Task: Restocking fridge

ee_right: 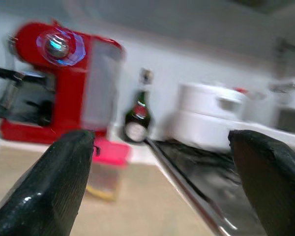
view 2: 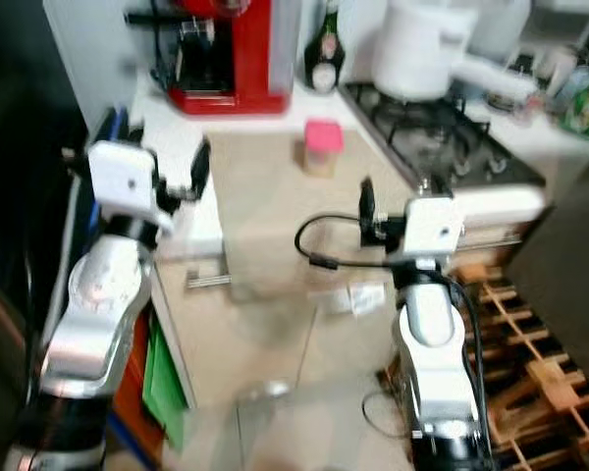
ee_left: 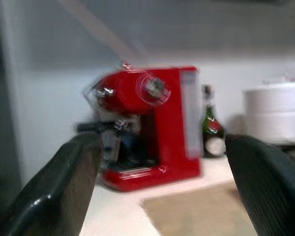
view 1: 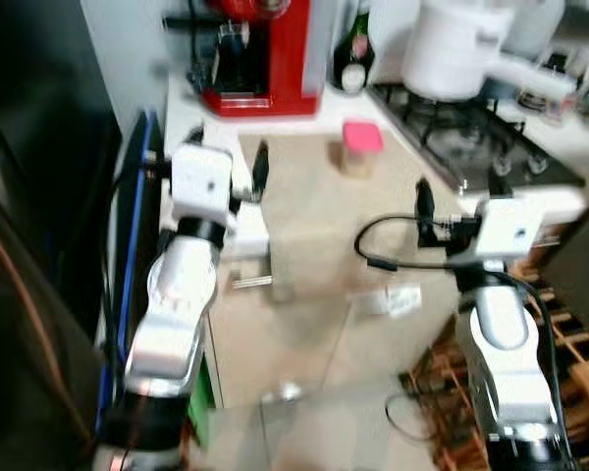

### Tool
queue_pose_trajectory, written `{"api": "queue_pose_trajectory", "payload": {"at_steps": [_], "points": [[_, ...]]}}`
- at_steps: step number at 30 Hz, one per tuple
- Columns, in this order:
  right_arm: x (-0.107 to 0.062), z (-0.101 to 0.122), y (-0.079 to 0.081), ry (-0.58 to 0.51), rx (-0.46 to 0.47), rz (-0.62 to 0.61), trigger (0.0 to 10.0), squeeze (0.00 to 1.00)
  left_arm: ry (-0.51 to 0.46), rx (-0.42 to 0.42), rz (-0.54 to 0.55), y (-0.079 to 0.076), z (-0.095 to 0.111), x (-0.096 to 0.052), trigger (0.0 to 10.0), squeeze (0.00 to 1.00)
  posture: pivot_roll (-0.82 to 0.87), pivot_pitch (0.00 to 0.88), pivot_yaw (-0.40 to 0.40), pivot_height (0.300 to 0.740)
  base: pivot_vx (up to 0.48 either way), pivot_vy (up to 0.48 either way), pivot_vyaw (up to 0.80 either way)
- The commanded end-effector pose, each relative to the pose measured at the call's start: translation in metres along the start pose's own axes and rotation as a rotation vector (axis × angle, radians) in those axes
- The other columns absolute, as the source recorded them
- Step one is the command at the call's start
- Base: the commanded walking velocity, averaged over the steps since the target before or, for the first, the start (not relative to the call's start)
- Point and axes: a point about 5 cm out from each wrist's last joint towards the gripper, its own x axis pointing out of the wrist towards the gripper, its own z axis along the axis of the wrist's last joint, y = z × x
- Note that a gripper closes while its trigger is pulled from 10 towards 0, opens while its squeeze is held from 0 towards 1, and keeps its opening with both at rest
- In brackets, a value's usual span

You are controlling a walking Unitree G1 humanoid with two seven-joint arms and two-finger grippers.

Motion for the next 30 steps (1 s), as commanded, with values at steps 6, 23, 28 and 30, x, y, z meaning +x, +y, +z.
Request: {"api": "queue_pose_trajectory", "payload": {"at_steps": [6,23,28,30], "points": [[0.010,-0.003,-0.002,0.025,-0.015,-0.029,10.0,0.00,-0.004,0.016,0.008,0.003,-0.001,0.004,10.0,0.00,0.03,0.000,-0.027,0.740,0.477,0.000,0.00],[0.026,0.030,-0.009,-0.104,-0.015,-0.118,10.0,0.00,-0.048,0.016,-0.038,-0.003,0.002,0.009,10.0,0.00,0.02,0.000,-0.019,0.740,0.139,0.000,0.00],[0.028,0.025,-0.005,-0.030,0.051,-0.121,10.0,0.00,-0.036,0.014,-0.056,-0.006,0.000,0.007,10.0,0.00,0.02,0.000,-0.018,0.740,0.000,0.000,0.00],[0.028,0.009,-0.001,0.098,0.128,-0.135,10.0,0.00,-0.028,0.015,-0.079,-0.010,-0.002,0.005,10.0,0.00,0.02,0.000,-0.014,0.740,0.000,0.000,0.00]]}}
